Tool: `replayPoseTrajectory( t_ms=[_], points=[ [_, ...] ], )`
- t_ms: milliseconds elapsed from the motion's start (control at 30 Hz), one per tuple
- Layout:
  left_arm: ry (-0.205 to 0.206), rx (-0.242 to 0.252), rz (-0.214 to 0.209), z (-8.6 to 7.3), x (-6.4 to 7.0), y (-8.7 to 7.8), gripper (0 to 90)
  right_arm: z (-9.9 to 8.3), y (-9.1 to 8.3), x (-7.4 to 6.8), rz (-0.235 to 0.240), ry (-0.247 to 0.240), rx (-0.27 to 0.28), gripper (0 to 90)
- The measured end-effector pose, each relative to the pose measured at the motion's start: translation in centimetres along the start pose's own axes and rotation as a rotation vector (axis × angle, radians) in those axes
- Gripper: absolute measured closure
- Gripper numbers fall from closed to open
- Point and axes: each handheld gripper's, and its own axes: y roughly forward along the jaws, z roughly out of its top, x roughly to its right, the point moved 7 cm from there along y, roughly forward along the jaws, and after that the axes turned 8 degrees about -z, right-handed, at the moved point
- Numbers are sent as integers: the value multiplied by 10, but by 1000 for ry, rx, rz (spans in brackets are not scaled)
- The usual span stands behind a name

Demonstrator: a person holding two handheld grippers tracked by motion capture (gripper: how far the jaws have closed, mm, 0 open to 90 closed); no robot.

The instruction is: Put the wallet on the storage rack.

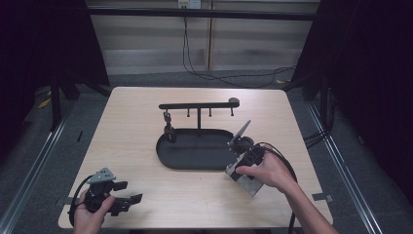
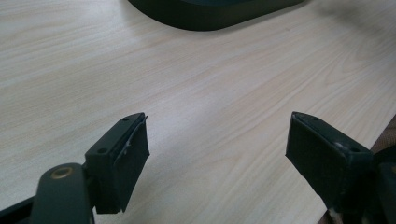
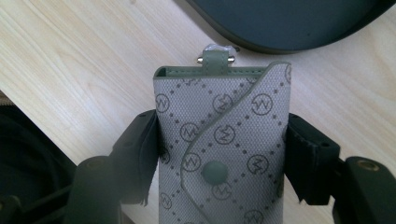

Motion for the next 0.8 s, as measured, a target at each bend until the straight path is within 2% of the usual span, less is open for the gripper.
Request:
replayPoseTrajectory(
  t_ms=[267,400,800],
  points=[
    [5,0,-4,0,1,0,210,9,-12,2,-10,-3,6,342],
    [10,-7,-7,0,1,0,210,13,-19,8,-23,18,18,342],
    [7,-12,-14,-1,1,1,210,26,-30,25,-23,69,51,343]
  ],
)
